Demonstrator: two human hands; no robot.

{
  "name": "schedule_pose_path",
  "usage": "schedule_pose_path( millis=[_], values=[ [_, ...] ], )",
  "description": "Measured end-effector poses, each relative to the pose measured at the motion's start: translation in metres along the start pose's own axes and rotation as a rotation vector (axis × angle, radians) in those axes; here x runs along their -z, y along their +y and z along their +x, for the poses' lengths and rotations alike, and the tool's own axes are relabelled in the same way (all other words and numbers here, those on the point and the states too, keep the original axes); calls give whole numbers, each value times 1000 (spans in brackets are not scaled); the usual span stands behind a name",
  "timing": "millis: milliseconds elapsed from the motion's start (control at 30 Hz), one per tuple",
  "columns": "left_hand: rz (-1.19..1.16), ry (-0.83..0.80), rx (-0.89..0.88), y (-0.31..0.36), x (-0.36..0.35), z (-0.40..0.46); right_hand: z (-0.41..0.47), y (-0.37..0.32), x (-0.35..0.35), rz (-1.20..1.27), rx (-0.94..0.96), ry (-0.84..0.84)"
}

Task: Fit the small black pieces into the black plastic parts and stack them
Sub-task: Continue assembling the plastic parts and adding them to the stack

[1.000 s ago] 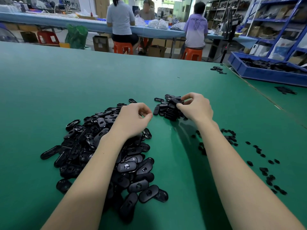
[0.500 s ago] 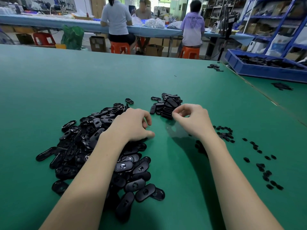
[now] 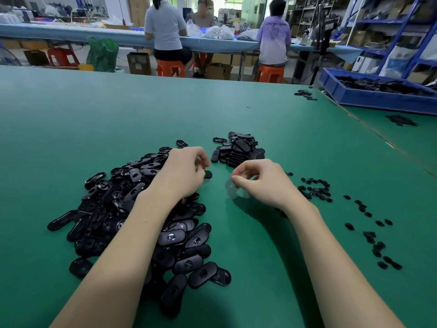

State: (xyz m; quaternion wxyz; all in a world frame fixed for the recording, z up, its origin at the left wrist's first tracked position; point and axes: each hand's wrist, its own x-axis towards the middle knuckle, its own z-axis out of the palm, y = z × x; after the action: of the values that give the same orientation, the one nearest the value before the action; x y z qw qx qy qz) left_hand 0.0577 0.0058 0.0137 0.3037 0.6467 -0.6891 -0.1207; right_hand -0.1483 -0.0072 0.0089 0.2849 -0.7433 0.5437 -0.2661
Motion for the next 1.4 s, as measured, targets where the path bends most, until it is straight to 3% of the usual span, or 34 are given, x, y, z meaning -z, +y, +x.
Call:
schedule_pose_path(
  millis=[333,467,633,733,900,1000,1167,1400],
  values=[
    [-421,-100,-29,14,0,-5,-1,-7,1,362,-117,-47],
    [-307,-135,-101,12,-5,-5,-2,-5,8,424,-160,-31],
    [-148,-51,-222,10,-17,-7,-3,1,17,403,-174,-71],
    [-111,-19,-243,9,-20,-6,-2,2,23,298,-179,-78],
    [-81,-22,-212,7,-19,-5,0,18,46,-128,-210,80],
    [-67,-49,-208,8,-19,-6,-1,24,53,-304,-266,61],
    [-63,-76,-205,9,-20,-7,-4,23,51,-384,-296,-56],
    [-59,-70,-195,8,-18,-7,-4,20,48,-360,-243,-42]
  ],
)
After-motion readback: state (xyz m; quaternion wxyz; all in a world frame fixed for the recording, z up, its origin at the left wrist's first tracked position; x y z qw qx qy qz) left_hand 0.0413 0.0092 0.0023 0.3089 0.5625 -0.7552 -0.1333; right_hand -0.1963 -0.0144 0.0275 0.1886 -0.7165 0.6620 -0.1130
